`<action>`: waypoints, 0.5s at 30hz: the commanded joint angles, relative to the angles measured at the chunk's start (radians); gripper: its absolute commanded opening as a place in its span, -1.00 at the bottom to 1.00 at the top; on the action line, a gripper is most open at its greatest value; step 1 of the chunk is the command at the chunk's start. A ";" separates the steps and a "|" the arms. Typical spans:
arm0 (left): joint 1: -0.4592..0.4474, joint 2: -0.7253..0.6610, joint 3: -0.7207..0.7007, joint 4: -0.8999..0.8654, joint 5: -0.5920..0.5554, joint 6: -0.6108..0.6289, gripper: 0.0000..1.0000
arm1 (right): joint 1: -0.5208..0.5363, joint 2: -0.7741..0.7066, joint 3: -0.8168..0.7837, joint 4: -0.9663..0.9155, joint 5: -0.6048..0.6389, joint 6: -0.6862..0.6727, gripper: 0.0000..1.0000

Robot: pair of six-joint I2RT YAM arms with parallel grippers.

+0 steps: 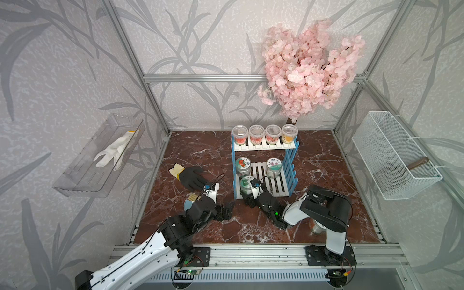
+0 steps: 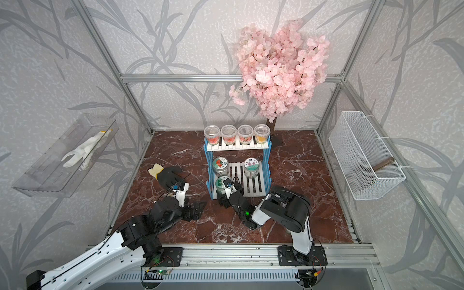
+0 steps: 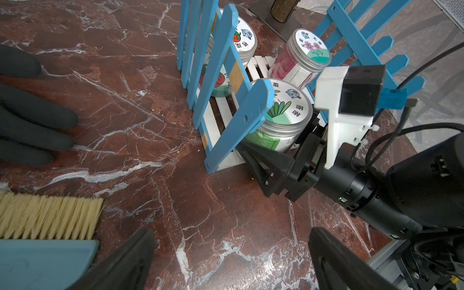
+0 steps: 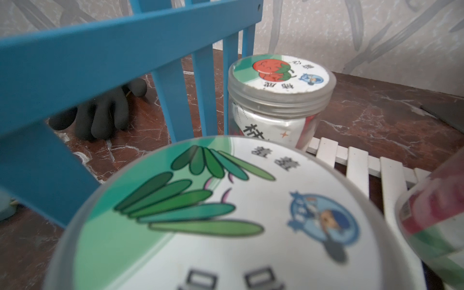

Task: Place the seed container on the shelf
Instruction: Place the seed jar on the shelf.

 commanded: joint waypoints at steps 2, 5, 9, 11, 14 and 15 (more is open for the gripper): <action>-0.001 -0.002 -0.011 0.016 0.000 0.007 1.00 | -0.007 -0.006 0.015 -0.027 -0.002 0.014 0.78; -0.001 -0.001 -0.012 0.019 0.001 0.006 1.00 | -0.007 -0.019 0.014 -0.061 -0.016 0.019 0.80; -0.001 -0.001 -0.013 0.022 0.003 0.003 1.00 | -0.009 -0.043 -0.007 -0.078 -0.022 0.019 0.87; 0.000 -0.002 -0.014 0.022 0.005 0.003 1.00 | -0.009 -0.061 -0.016 -0.093 -0.027 0.025 0.88; -0.001 -0.001 -0.014 0.023 0.006 0.004 1.00 | -0.011 -0.098 -0.023 -0.135 -0.044 0.030 0.89; -0.001 -0.002 -0.014 0.022 0.007 0.003 1.00 | -0.010 -0.113 -0.026 -0.148 -0.054 0.030 0.90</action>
